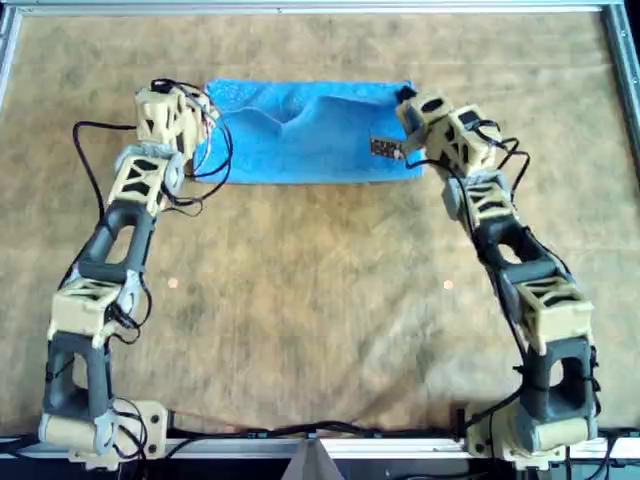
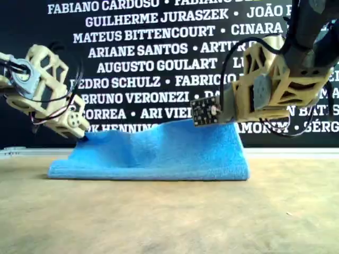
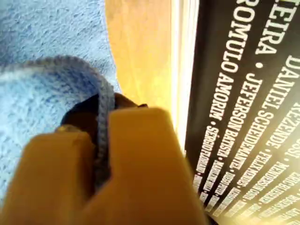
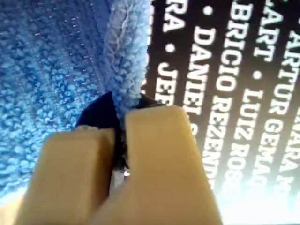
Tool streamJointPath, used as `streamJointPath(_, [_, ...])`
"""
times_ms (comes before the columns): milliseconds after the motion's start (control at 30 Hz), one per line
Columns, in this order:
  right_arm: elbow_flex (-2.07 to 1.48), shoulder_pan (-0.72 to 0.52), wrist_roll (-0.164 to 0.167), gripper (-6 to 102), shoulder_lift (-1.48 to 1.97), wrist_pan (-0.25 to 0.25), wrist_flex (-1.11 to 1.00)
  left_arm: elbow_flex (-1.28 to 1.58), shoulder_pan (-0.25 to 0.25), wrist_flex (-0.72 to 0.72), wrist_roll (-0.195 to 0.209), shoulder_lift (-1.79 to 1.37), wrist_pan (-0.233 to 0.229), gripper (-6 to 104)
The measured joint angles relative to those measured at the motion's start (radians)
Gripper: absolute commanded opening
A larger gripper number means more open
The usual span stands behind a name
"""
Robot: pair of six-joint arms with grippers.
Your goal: Fold a cloth
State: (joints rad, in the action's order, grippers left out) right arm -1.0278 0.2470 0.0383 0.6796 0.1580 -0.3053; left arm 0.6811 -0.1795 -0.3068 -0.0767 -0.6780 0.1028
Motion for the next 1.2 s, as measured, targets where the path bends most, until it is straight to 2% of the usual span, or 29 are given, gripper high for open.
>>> streamJointPath(167, [0.054, -0.003, 0.0, 3, -0.071, 0.0, 0.0, -0.005, 0.0, 0.0, 0.0, 0.012, 0.009, 5])
streamJointPath(233, [0.075, -0.014, 0.0, 12, -0.089, 0.005, 0.0, -0.005, 0.0, 0.0, 0.0, 0.012, 0.014, 16])
streamJointPath(400, [0.081, -0.043, 0.0, 40, -0.114, -0.005, 0.0, -0.005, 0.0, 0.0, 0.0, 0.012, 0.014, 51])
streamJointPath(500, [0.081, -0.048, 0.0, 51, -0.118, -0.005, 0.0, -0.005, 0.0, 0.0, 0.0, 0.014, 0.009, 66])
streamJointPath(600, [0.081, -0.044, 0.0, 58, -0.118, -0.005, 0.0, -0.014, 0.0, 0.0, 0.0, 0.038, 0.008, 75])
streamJointPath(900, [0.081, -0.046, 0.0, 61, -0.118, -0.005, 0.0, -0.014, 0.0, 0.0, 0.0, 0.058, 0.005, 86])
streamJointPath(1100, [0.081, -0.046, 0.0, 61, -0.118, -0.005, 0.0, -0.014, 0.0, 0.0, 0.0, 0.058, 0.005, 100])
streamJointPath(1200, [0.057, -0.046, 0.0, 61, -0.092, -0.005, 0.0, -0.014, 0.0, -0.008, 0.0, 0.048, 0.006, 101])
